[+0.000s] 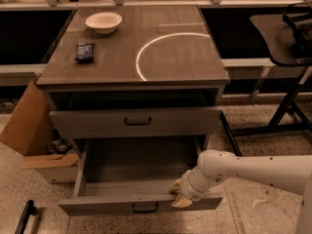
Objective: Open middle drawer
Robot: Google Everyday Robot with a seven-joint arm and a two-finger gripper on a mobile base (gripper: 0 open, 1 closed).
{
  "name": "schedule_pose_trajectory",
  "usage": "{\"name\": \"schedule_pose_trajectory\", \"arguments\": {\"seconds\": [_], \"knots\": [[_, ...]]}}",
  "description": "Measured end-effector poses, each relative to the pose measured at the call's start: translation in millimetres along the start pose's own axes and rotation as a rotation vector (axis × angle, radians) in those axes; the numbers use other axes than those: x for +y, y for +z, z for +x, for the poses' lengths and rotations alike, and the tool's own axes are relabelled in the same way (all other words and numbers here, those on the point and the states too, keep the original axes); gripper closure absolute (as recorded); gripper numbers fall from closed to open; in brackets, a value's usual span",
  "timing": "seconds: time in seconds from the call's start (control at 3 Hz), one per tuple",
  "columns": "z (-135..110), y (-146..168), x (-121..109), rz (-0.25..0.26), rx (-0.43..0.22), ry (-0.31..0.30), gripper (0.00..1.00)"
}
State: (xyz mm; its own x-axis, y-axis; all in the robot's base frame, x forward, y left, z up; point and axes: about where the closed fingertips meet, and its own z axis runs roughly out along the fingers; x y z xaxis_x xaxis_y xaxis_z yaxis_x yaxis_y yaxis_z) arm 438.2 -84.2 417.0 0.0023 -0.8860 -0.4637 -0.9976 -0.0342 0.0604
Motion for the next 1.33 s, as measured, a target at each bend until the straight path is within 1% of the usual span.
{"name": "schedule_pose_trajectory", "arguments": {"seconds": [0.33, 0.67, 1.0, 1.33], "knots": [[0, 2, 1, -0.004, -0.001, 0.000, 0.50], [0, 3, 2, -0.007, -0.001, -0.001, 0.27], [1, -17, 1, 0.005, -0.003, -0.011, 0.04], [4, -54, 2, 0.039, 0.015, -0.020, 0.00]]}}
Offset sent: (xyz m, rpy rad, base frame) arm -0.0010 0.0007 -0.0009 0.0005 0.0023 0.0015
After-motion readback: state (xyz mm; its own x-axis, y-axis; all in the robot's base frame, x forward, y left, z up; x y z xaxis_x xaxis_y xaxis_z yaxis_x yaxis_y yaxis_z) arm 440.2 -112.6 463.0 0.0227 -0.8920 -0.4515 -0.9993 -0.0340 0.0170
